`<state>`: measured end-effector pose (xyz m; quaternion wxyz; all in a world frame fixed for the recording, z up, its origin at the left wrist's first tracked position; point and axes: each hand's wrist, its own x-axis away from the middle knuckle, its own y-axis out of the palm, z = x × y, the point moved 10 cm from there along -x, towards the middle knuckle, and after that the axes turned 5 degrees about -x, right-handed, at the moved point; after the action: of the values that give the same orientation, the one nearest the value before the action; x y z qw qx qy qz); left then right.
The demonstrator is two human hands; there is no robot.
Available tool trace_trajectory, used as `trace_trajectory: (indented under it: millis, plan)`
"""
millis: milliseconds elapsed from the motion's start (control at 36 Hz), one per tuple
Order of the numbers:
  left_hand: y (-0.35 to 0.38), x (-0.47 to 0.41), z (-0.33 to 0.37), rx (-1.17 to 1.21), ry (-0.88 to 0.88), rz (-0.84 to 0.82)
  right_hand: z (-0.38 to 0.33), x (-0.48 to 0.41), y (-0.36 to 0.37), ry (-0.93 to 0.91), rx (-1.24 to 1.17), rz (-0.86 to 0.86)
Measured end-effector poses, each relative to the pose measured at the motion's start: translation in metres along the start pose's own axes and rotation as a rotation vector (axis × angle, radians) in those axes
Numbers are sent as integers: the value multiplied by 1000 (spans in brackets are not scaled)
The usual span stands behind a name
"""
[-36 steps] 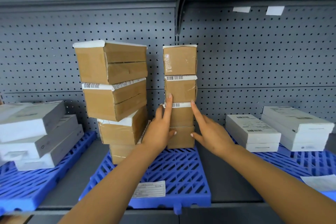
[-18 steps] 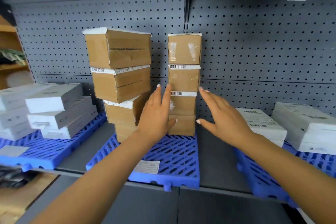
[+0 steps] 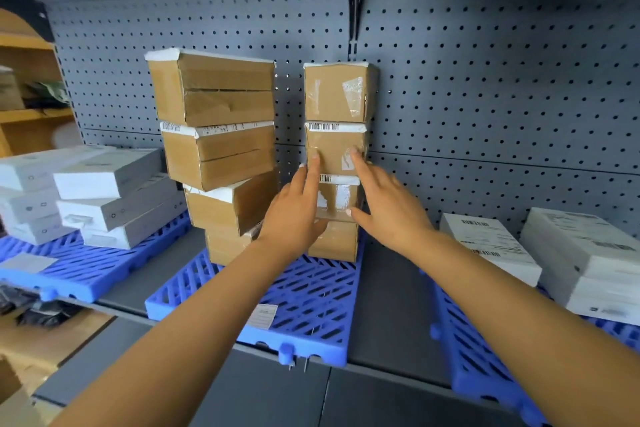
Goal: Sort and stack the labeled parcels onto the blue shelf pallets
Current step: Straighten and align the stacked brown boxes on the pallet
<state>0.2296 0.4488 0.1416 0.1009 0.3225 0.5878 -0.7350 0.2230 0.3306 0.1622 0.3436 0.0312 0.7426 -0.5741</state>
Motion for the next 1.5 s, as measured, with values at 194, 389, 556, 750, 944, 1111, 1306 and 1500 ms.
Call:
trace_trajectory:
  millis: [194, 389, 556, 750, 944, 1111, 1306, 1500]
  plan:
    - [-6, 2, -2, -35, -5, 6, 3, 4, -7, -24, -65, 13]
    - [-7, 0, -1, -23, -23, -49, 0, 4, -14, -54, -20, 29]
    - [-3, -3, 1, -3, -21, -32, 0, 4, -5, -46, -48, -20]
    - [-2, -3, 0, 8, -10, -44, -1, 4, 0, -37, -33, -43]
    - [-7, 0, -1, -25, -12, -63, 0, 7, -6, -36, -39, -46]
    - [-29, 21, 2, -52, 9, -30, -7, 17, -42, -73, -103, 19]
    - [-67, 55, -3, -85, 16, 38, -39, 27, -85, -182, -156, 107]
    - [-115, 86, -6, -193, 42, 208, -74, 36, -78, -274, -178, 80]
